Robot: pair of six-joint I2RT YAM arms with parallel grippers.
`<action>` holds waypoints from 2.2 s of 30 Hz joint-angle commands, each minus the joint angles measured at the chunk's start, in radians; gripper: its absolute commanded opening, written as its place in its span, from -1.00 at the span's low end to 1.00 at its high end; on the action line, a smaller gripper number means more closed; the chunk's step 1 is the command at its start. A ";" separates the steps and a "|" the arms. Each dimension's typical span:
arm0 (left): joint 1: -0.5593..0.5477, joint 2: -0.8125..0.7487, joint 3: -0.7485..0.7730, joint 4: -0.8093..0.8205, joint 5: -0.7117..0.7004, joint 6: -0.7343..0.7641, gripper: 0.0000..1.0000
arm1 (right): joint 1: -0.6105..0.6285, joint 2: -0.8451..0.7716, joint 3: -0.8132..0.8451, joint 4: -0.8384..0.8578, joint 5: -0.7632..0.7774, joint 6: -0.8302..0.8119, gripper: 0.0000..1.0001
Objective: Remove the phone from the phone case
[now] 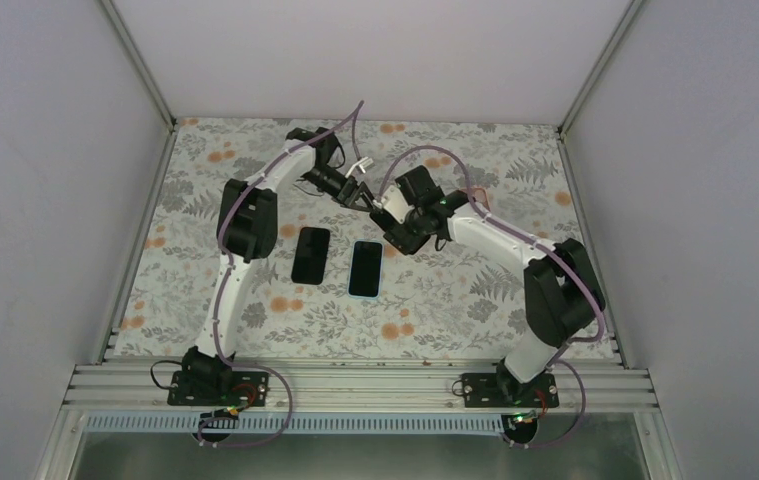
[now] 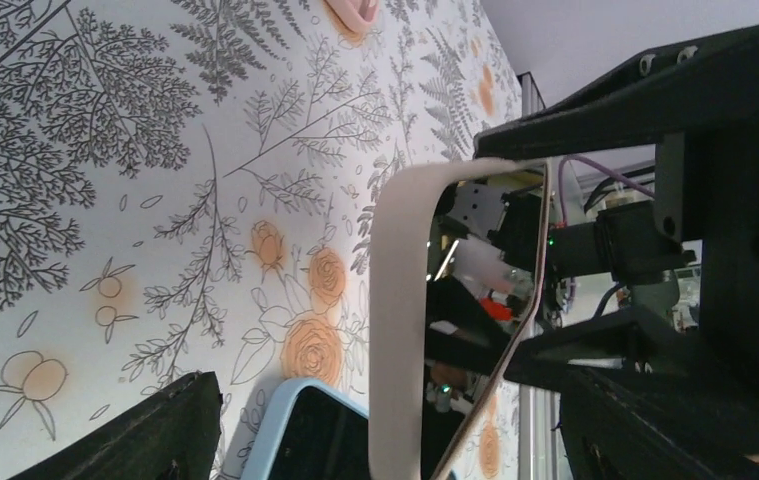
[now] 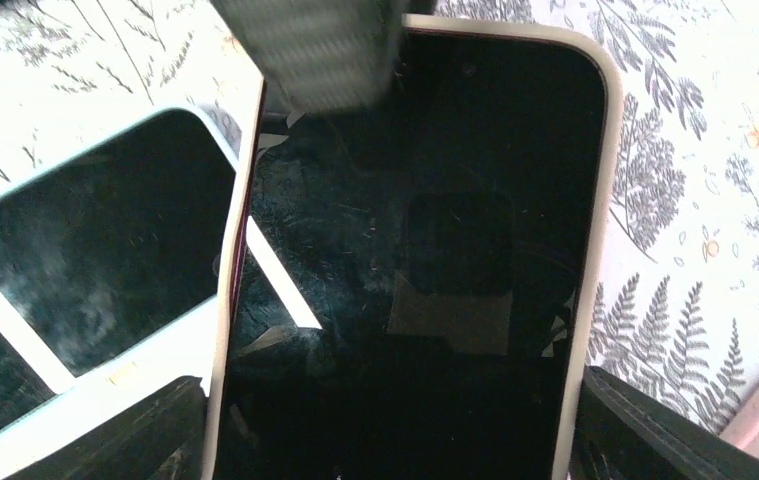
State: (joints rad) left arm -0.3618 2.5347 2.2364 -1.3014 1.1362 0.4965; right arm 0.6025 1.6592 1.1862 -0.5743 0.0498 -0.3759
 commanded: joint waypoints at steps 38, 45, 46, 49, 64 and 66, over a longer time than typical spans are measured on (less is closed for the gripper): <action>-0.085 -0.722 -0.445 0.169 -0.170 0.464 -0.95 | -0.283 -0.166 0.046 -0.263 -0.843 -0.448 0.98; -0.091 -0.791 -0.521 0.190 -0.169 0.470 -0.95 | -0.307 -0.118 0.035 -0.247 -0.855 -0.472 0.94; -0.091 -0.794 -0.522 0.190 -0.167 0.470 -0.95 | -0.311 -0.113 0.035 -0.242 -0.859 -0.471 0.93; -0.092 -0.793 -0.514 0.174 -0.167 0.480 -0.95 | -0.321 -0.099 0.040 -0.242 -0.863 -0.481 0.92; -0.106 -0.789 -0.505 0.174 -0.164 0.464 -0.95 | -0.338 -0.100 0.023 -0.305 -0.881 -0.564 0.83; -0.106 -0.784 -0.501 0.177 -0.158 0.464 -0.95 | -0.338 -0.101 0.018 -0.308 -0.886 -0.563 0.83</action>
State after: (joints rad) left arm -0.4633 1.7798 1.7096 -1.1595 0.9089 0.9531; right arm 0.2714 1.5848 1.2263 -0.8577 -0.7872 -0.8948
